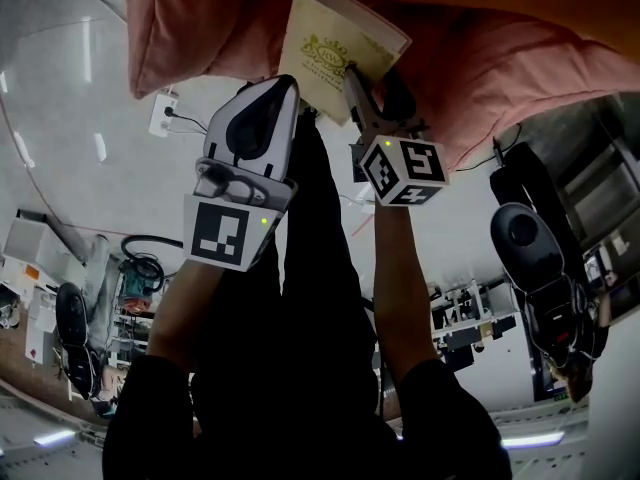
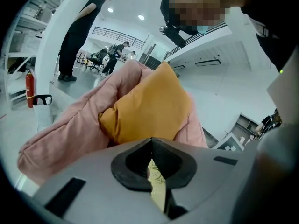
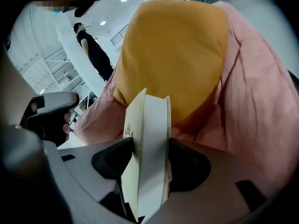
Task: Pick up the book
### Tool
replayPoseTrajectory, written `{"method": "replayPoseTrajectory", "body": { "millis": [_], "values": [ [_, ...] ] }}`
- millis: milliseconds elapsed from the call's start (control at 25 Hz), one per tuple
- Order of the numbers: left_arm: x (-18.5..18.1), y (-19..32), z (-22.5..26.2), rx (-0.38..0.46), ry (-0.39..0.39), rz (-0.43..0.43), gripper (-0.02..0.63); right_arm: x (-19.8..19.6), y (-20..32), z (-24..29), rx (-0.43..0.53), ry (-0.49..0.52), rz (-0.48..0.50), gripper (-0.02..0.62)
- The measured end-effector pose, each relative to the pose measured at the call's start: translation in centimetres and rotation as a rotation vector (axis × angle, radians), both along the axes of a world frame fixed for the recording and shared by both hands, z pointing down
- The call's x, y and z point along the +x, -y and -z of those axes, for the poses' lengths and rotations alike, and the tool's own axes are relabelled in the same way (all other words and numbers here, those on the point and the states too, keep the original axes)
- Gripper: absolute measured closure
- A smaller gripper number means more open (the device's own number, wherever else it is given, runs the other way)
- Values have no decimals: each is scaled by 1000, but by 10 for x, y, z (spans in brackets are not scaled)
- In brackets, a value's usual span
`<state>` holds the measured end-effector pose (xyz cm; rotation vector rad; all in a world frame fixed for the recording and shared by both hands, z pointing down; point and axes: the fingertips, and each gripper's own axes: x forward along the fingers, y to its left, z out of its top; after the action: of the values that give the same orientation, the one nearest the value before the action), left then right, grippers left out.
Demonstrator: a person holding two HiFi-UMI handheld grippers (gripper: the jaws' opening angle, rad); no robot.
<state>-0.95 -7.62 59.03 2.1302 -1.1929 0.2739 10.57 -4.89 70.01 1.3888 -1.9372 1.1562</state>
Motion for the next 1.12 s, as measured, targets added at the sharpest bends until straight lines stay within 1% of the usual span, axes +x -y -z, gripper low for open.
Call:
{"method": "replayPoseTrajectory", "body": {
  "millis": [200,360,560,680,920,1120],
  "values": [
    [-2,-7,-2,6,-2,0,598,2,-5,1,8,-17,-31,348],
    [-3,-12,5,12,-8,4,598,0,-8,9,16,-22,-32,350],
    [-4,-16,19,39,-9,14,597,1,-10,25,52,-47,-32,351],
    [-12,-26,36,53,-6,24,598,-1,-19,44,73,-58,-42,353],
    [-10,-22,66,96,7,36,598,7,-14,75,118,-68,-51,354],
    [-10,-19,107,133,6,34,598,5,-10,109,158,-67,-65,356]
  ]
}}
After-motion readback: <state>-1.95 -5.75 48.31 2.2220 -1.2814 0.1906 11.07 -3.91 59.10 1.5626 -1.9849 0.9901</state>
